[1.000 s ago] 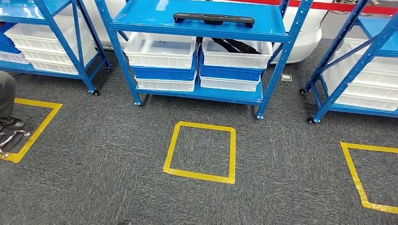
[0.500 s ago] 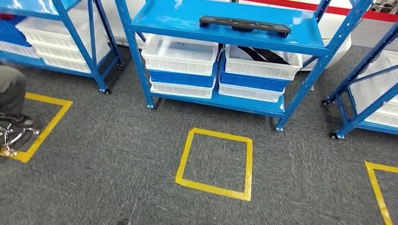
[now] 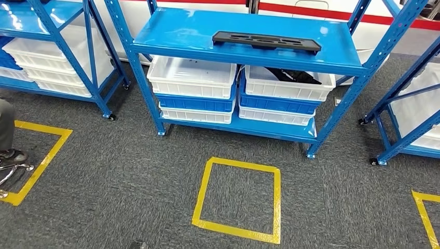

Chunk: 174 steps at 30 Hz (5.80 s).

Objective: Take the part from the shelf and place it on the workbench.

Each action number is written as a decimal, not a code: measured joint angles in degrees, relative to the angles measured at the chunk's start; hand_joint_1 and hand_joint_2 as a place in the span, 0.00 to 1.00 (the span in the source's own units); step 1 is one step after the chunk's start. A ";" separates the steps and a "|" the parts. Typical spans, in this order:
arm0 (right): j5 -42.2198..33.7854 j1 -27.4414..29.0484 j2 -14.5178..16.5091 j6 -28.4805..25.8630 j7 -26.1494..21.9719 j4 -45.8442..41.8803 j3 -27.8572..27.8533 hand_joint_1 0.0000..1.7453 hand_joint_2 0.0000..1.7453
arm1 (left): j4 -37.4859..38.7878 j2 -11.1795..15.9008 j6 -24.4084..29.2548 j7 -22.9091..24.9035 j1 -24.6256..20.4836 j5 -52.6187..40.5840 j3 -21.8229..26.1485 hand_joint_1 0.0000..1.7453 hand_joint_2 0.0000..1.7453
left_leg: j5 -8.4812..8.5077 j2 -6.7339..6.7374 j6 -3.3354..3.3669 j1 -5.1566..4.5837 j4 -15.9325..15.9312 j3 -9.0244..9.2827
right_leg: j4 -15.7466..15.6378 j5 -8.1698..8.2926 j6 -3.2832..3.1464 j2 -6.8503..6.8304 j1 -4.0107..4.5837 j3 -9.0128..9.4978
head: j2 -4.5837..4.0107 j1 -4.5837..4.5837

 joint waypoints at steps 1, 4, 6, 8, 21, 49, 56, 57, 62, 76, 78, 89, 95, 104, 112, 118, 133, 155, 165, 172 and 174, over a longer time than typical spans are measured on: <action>0.06 -0.05 0.09 -0.06 0.00 0.01 -0.10 0.00 1.00 | 0.01 0.05 -0.05 0.01 -0.01 -0.12 -0.01 0.00 0.00 | 3.12 -0.11 0.38 -0.11 -2.12 0.04 | 0.08 -0.49 0.35 0.11 0.09 0.35 | 0.00 0.01; 0.39 -0.14 0.15 -0.21 0.05 -0.02 -0.47 0.00 1.00 | -0.02 0.11 -0.09 0.15 -0.08 -0.50 0.00 0.00 0.00 | 7.15 -0.34 1.38 -0.27 -3.98 0.61 | 0.12 -1.51 1.53 0.38 0.43 0.95 | 0.00 -0.02; 0.75 -0.08 0.10 -0.24 0.21 -0.04 -0.66 0.00 1.00 | -0.05 0.02 -0.13 0.20 -0.20 -0.64 0.00 0.00 0.00 | 8.18 -0.37 1.06 -0.24 -4.91 1.44 | -0.20 -1.41 1.86 0.35 0.60 1.55 | 0.00 0.02; 1.12 -0.14 0.04 -0.24 0.50 -0.05 -0.71 0.00 1.00 | -0.06 -0.04 -0.25 0.20 -0.37 -0.85 -0.01 0.00 0.00 | 8.38 -0.55 0.58 -0.40 -5.43 1.87 | -0.44 -1.05 1.93 0.28 0.63 1.94 | 0.00 0.07; 1.66 -0.28 0.01 -0.22 1.11 -0.05 -0.74 0.00 1.00 | -0.06 -0.13 -0.40 0.20 -0.39 -1.02 0.02 0.00 0.00 | 7.49 -0.92 1.45 -1.22 -5.51 2.18 | -1.68 -2.21 1.88 0.13 0.42 1.99 | 0.00 0.04; 3.09 -0.65 -0.13 0.09 3.22 -0.05 -1.90 0.00 1.00 | -0.06 -0.33 0.08 -0.17 -0.34 -1.20 1.42 0.00 0.00 | 7.51 -0.91 1.39 -0.45 -5.58 2.56 | -1.67 -2.18 1.88 0.09 0.45 2.83 | 0.00 0.03; 3.37 -0.84 -0.22 0.21 3.42 -0.08 -2.04 0.00 1.00 | -0.08 -0.37 0.08 -0.45 -0.30 -1.30 1.45 0.00 0.00 | 7.48 -0.84 2.30 -0.41 -6.50 3.05 | -2.25 -2.16 2.15 0.05 0.23 3.02 | 0.00 -0.02; 3.43 -0.92 -0.26 0.23 3.46 -0.10 -2.04 0.00 1.00 | -0.09 -0.43 0.08 -0.55 -0.28 -1.38 1.46 0.00 0.00 | 7.72 -0.77 2.47 -0.23 -7.32 3.62 | -1.92 -2.31 2.22 -0.11 0.29 2.94 | 0.00 -0.01; 3.68 -1.20 -0.50 0.31 3.76 -0.14 -2.08 0.00 1.00 | -0.10 -0.66 0.08 -0.74 -0.18 -1.73 1.46 0.00 0.00 | 7.96 -0.31 2.71 0.35 -8.92 5.11 | 14.47 -7.35 2.64 -0.75 -0.95 -6.85 | 0.00 0.16; 4.06 -1.33 -0.19 0.30 4.39 -0.03 -2.20 0.00 1.00 | -0.21 -0.44 0.00 -0.67 -0.15 -2.15 1.74 0.00 0.00 | -0.89 0.32 -1.54 2.10 6.46 -0.62 | 1.20 -0.99 2.87 -1.28 -2.69 -1.16 | 0.00 -0.01; 4.10 -1.32 -0.17 0.21 4.49 -0.03 -2.31 0.00 1.00 | -0.21 -0.44 0.02 -0.66 -0.03 -2.22 1.92 0.00 0.00 | -1.19 0.31 -0.79 1.68 11.79 -4.86 | 1.20 -1.54 2.18 -1.18 -1.79 -0.53 | 0.00 0.01; 4.44 -1.64 0.68 0.31 4.64 -0.08 -2.62 0.00 1.00 | -0.46 -0.16 0.19 -0.49 -0.11 -2.29 2.29 0.00 0.00 | 9.97 0.72 6.59 -1.81 -8.63 2.90 | -0.02 -3.80 2.21 -1.50 0.00 2.60 | 0.00 0.16; 4.87 -1.59 -0.23 0.11 4.68 -0.03 -2.65 0.00 1.00 | -0.48 -0.83 0.38 -0.50 -0.18 -2.27 2.45 0.00 0.00 | 8.43 0.48 3.30 0.31 -10.55 6.44 | 13.15 -4.38 5.12 -1.55 -2.37 -8.02 | 0.00 0.32; 5.20 -1.83 0.09 0.04 4.76 -0.02 -3.10 0.00 1.00 | -0.54 -0.68 0.69 -0.27 -0.48 -2.61 2.52 0.00 0.00 | 1.91 0.48 -1.28 1.93 -3.95 5.56 | 2.24 0.25 3.99 -1.31 -3.70 -3.71 | 0.00 -0.02; 5.36 -1.81 0.27 0.03 4.79 0.01 -3.50 0.00 1.00 | -0.55 -0.67 0.73 -0.13 -0.57 -2.90 2.51 0.00 0.00 | 4.59 0.27 2.59 -0.04 3.69 -2.82 | 2.04 -1.78 2.07 -0.72 -1.34 -1.08 | 0.00 -0.02; 5.37 -1.98 0.73 0.02 4.81 -0.04 -3.55 0.00 1.00 | -0.62 -0.40 0.78 -0.09 -0.75 -2.92 2.51 0.00 0.00 | 7.94 0.46 5.98 -1.96 -5.99 1.72 | 0.47 -2.32 2.72 -0.91 -0.94 0.45 | 0.00 0.50; 5.58 -1.81 0.05 -0.07 4.98 -0.01 -3.67 0.00 1.00 | -0.62 -0.94 0.67 0.16 -1.04 -3.27 2.52 0.00 0.00 | 3.92 0.07 1.09 -0.29 -6.29 6.17 | 1.26 0.48 4.06 -1.62 -2.73 -3.04 | 0.00 0.49; 7.97 -1.94 -0.51 -1.19 5.37 -0.03 -3.97 0.00 1.00 | -0.63 -0.80 1.34 0.55 -1.04 -3.40 3.18 0.00 0.00 | 9.10 0.38 3.54 -0.79 -8.04 2.89 | 2.45 -2.62 3.50 -1.28 -1.56 -1.17 | 0.00 0.35; 8.52 -1.89 -1.68 -3.13 3.23 -0.07 -3.99 0.00 1.00 | -0.63 -1.34 1.31 0.75 -1.04 -3.73 3.87 0.00 0.00 | 6.27 0.03 1.03 -1.00 -4.05 1.74 | 0.92 -0.89 3.15 -1.42 -2.49 -1.06 | 0.00 0.08; 7.17 -1.57 -1.80 -3.72 3.04 -0.07 -5.09 0.00 1.00 | -0.63 -1.30 0.68 1.13 -0.91 -4.63 3.87 0.00 0.00 | 1.99 0.03 -0.58 0.40 8.74 -4.58 | 0.88 -1.06 2.76 -0.93 -2.63 -0.74 | 0.00 -0.21; 7.10 -1.54 -1.73 -3.72 3.00 -0.07 -5.24 0.00 1.00 | -0.63 -1.27 0.64 1.14 -0.92 -4.64 3.87 0.00 0.00 | 5.69 -0.22 -0.16 0.46 2.20 -1.48 | 0.85 -1.07 2.78 -0.48 -2.65 -0.56 | 0.00 -0.22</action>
